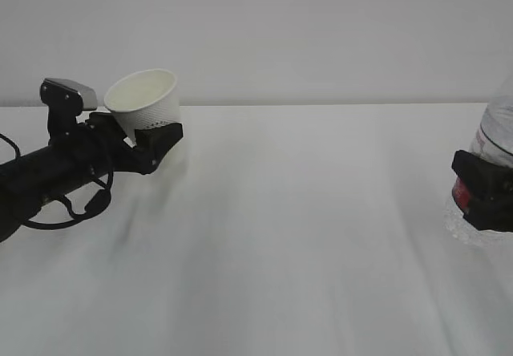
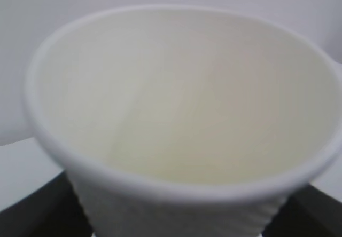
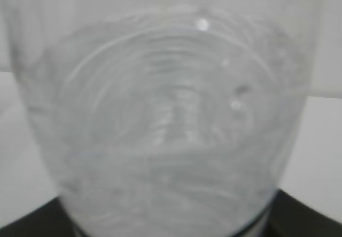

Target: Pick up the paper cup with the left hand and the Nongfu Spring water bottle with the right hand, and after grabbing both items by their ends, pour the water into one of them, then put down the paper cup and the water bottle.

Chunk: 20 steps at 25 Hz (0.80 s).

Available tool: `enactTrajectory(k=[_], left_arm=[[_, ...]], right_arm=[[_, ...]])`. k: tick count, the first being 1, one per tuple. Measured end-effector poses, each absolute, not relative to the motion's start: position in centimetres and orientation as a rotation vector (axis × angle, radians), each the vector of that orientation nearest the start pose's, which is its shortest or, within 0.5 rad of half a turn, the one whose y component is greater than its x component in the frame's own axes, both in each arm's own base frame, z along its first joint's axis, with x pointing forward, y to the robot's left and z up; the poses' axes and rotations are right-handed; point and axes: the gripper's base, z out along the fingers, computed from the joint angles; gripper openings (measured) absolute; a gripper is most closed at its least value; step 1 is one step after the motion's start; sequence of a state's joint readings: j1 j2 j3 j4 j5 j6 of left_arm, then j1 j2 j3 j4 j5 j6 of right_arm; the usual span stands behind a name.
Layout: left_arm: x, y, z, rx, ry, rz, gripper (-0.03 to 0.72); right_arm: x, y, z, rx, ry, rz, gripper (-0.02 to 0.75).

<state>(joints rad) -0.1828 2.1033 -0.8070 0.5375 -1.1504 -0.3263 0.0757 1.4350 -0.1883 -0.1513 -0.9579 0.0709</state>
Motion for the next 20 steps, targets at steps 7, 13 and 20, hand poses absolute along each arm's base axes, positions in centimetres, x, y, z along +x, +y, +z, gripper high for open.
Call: enactTrajectory(k=[7,13,20], left_arm=[[34.7,-11.4,11.1,0.497,1.664,-0.693,0.603],[34.2,-11.9,11.0,0.552,1.675,-0.759,0.603],[33.2,-12.9,10.9,0.677,1.68,-0.847,0.603]], right_arm=[[20.7,2.7,16.8,-0.169,1.77,0.152,0.398],[20.8,2.5,16.8,-0.146,1.771,0.146,0.397],[20.8,2.3,17.0,-0.108,1.76,0.136,0.397]])
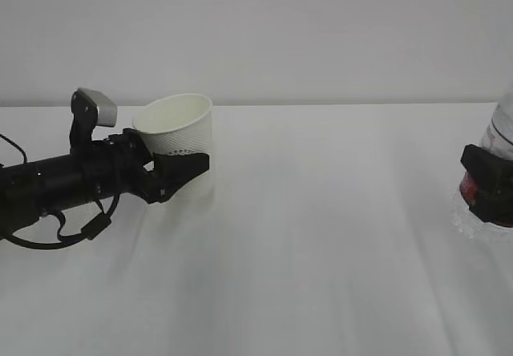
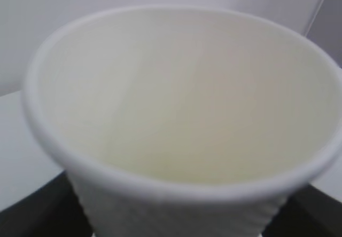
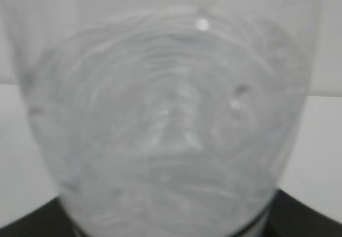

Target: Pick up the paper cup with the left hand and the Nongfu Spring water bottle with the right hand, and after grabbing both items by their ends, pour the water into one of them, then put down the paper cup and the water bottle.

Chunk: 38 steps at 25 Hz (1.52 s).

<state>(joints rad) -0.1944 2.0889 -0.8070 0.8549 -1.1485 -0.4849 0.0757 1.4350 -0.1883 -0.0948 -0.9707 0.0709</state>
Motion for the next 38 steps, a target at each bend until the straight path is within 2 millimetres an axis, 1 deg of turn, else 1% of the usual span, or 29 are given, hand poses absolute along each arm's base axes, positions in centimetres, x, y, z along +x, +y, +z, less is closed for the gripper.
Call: enactTrajectory(k=[6,15,18,24,28,33,38], left_arm=[[32.3,-14.9,10.9,0.736,1.668,-0.893,0.602],[29.8,-19.3,10.9,0.868,1.63,-0.994,0.6],[29.3,-20.1,10.9,0.89,1.623,-1.011,0.597],[28.6,-20.9,10.8,0.946,1.609,-1.038,0.596],[27.6,-21.8,10.8,1.016,1.586,-1.069,0.596],[26.4,-23.2,11.4,1.08,1.551,-1.096,0.595],[25.1,-24.6,11.3,1.136,1.537,-1.126,0.595]], right_arm=[[20.9,2.2,17.0,-0.096,1.753,0.134,0.397],[20.9,2.2,17.0,-0.091,1.755,0.132,0.397],[20.9,2.2,17.0,-0.091,1.755,0.132,0.397],[20.9,2.2,17.0,-0.091,1.755,0.132,0.397],[20.9,2.2,17.0,-0.091,1.755,0.132,0.397],[20.9,2.2,17.0,-0.09,1.755,0.131,0.397],[20.9,2.2,17.0,-0.09,1.758,0.131,0.397]])
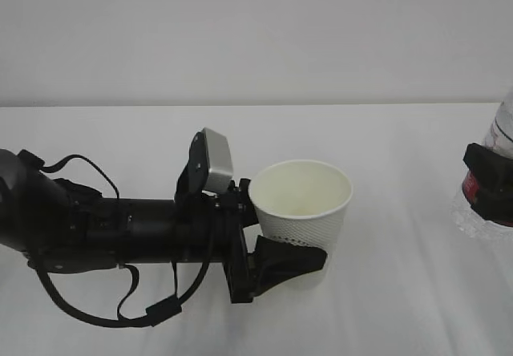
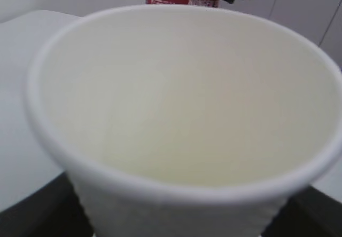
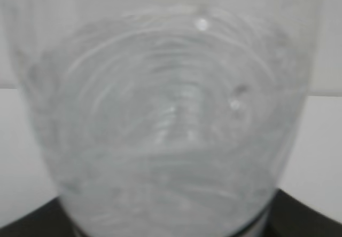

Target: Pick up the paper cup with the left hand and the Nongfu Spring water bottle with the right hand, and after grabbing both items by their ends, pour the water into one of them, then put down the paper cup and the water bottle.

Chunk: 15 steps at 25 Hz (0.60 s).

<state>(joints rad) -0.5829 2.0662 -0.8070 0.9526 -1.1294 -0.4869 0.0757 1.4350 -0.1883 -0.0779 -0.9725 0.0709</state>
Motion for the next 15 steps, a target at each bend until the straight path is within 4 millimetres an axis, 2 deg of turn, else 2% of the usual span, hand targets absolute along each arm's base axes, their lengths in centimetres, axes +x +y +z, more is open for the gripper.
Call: enactTrajectory(k=[7,15], left_arm=[[23.8,-25.9,11.1,1.199,1.537,-1.14,0.595],[23.8,-25.9,10.9,1.206,1.552,-1.126,0.594]], right_arm=[[20.8,2.2,16.9,-0.09,1.765,0.131,0.396],[20.8,2.3,16.9,-0.113,1.764,0.137,0.397]])
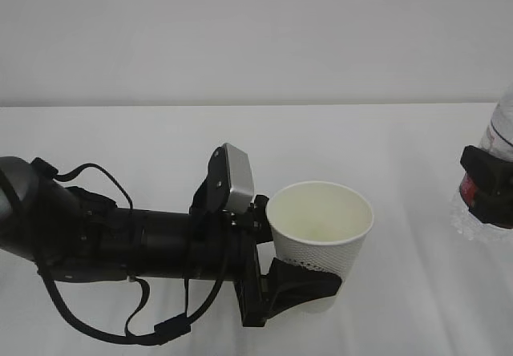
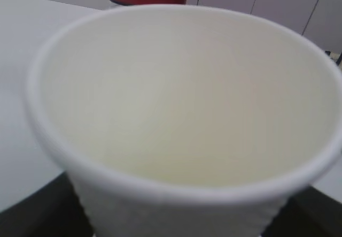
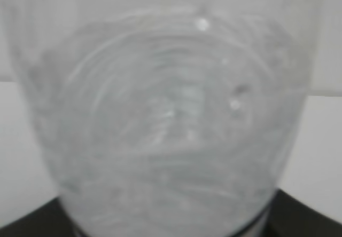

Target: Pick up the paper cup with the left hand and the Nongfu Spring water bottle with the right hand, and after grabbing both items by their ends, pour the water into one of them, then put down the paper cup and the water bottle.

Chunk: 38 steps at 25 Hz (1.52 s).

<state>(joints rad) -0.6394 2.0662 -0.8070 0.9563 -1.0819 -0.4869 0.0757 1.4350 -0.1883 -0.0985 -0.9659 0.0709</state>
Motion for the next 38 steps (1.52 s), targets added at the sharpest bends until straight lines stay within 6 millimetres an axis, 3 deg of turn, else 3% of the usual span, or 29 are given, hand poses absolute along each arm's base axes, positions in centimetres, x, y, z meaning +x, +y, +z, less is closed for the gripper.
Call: enactTrajectory(k=[14,38], left_arm=[[23.4,-25.9,11.3,1.266,1.521,-1.127,0.586],[23.4,-25.9,11.4,1.263,1.522,-1.124,0.565]], right_arm=[[20.7,2.4,16.4,-0.136,1.827,0.142,0.396],[18.7,2.3,17.8,-0.178,1.925,0.109,0.396]])
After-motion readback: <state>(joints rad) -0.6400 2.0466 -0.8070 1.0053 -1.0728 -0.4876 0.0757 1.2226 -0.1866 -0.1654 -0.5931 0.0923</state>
